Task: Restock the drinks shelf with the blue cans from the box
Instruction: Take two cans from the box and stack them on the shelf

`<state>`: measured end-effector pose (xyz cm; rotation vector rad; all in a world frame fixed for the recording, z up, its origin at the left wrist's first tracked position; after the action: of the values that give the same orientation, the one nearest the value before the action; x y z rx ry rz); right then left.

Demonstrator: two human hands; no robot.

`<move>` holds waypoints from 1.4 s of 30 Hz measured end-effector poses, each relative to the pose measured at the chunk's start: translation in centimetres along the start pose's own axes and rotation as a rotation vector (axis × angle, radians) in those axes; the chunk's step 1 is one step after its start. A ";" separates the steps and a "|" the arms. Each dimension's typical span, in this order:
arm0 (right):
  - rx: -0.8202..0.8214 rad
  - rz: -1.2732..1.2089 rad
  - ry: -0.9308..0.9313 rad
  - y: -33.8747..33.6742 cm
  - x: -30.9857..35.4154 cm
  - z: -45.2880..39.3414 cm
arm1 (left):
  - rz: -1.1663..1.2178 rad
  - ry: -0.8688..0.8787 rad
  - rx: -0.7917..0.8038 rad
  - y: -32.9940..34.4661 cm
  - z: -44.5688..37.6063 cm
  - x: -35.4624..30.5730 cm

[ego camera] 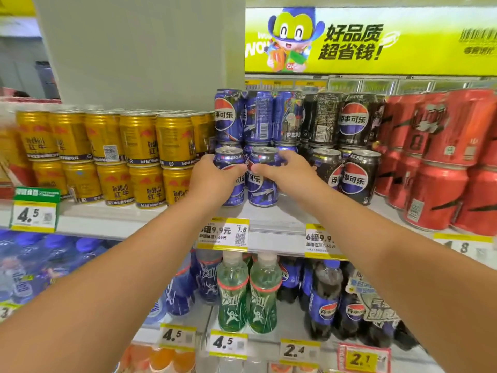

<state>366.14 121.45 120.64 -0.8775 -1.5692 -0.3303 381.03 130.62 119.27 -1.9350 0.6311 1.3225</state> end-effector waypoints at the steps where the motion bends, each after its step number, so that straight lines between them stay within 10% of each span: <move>1: 0.000 -0.001 0.004 0.1 -0.2 -0.2 | -0.005 -0.001 -0.014 0.0 -0.2 0.0; 42: -0.090 0.315 0.103 0.9 -2.4 -2.7 | -0.223 -0.077 -0.192 1.1 0.3 -0.7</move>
<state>368.59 119.47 118.72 -1.1424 -1.3043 -0.2171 379.81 130.22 119.57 -2.0275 0.2484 1.3473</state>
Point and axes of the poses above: each hand's wrist, its own z-axis away from the middle knuckle, its own y-axis out of the palm, x = y × z, the point moved 3 cm from there along -z, towards the middle knuckle, and after that the axes turned 13 degrees about x, right-handed, at the moved point
